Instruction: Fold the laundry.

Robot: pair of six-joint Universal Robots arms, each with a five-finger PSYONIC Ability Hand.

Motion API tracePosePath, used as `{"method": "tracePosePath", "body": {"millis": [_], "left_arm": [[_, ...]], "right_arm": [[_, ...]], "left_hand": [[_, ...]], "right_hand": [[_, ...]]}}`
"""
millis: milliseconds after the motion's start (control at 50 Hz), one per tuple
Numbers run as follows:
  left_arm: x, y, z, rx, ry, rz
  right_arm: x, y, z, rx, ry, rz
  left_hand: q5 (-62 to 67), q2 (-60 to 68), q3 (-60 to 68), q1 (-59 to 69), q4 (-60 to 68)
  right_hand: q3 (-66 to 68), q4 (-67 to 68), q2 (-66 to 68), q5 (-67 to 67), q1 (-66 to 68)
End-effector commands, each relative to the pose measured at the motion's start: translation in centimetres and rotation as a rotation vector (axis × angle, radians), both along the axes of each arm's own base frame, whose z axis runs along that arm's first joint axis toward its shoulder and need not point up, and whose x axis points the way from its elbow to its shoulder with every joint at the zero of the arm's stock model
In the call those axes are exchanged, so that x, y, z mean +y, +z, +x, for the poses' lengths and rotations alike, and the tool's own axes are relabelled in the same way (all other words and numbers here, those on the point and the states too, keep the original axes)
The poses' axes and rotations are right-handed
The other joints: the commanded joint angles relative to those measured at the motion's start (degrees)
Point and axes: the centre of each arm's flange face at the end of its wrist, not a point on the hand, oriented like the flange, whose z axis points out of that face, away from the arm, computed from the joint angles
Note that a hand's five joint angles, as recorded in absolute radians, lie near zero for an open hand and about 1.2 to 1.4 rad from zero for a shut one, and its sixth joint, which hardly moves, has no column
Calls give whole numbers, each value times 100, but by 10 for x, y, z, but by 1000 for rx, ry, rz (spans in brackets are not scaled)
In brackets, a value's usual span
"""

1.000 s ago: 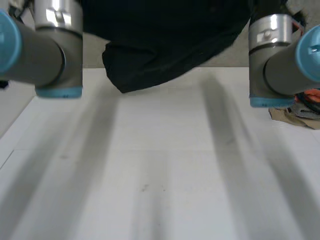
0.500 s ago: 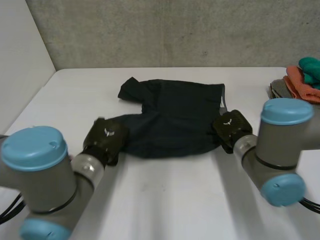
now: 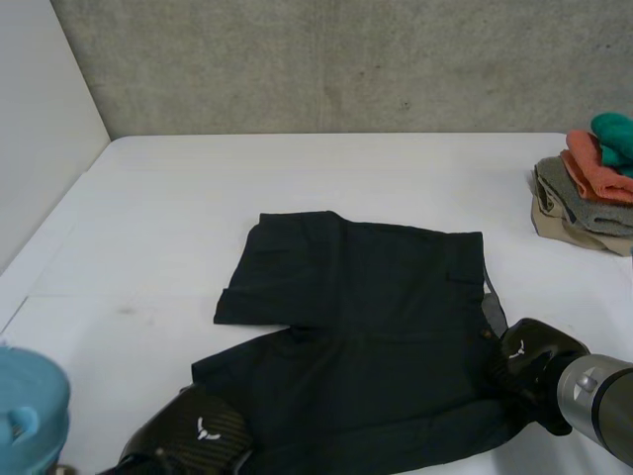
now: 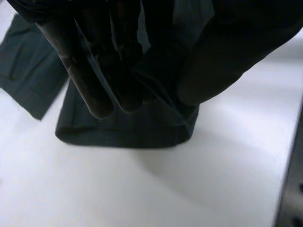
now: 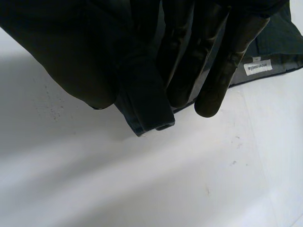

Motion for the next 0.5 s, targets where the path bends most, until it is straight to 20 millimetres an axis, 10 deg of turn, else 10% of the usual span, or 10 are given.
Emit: {"method": "tracePosePath", "body": {"millis": [20, 220, 500], "left_arm": [[-55, 6, -39, 123, 23, -152], [-207, -10, -93, 282, 127, -545], [-304, -60, -132, 267, 169, -884]], "right_arm": [[-22, 15, 12, -92, 3, -107], [-105, -4, 40, -317, -146, -299], [-202, -47, 73, -323, -192, -642]], "left_hand": [[1205, 1121, 1164, 1392, 1113], [1205, 1121, 1164, 1392, 1113], [1205, 1121, 1164, 1392, 1113]], "right_hand": [[1109, 1155, 1240, 1350, 1872], [1109, 1155, 1240, 1350, 1872], [1109, 1155, 1240, 1350, 1872]]}}
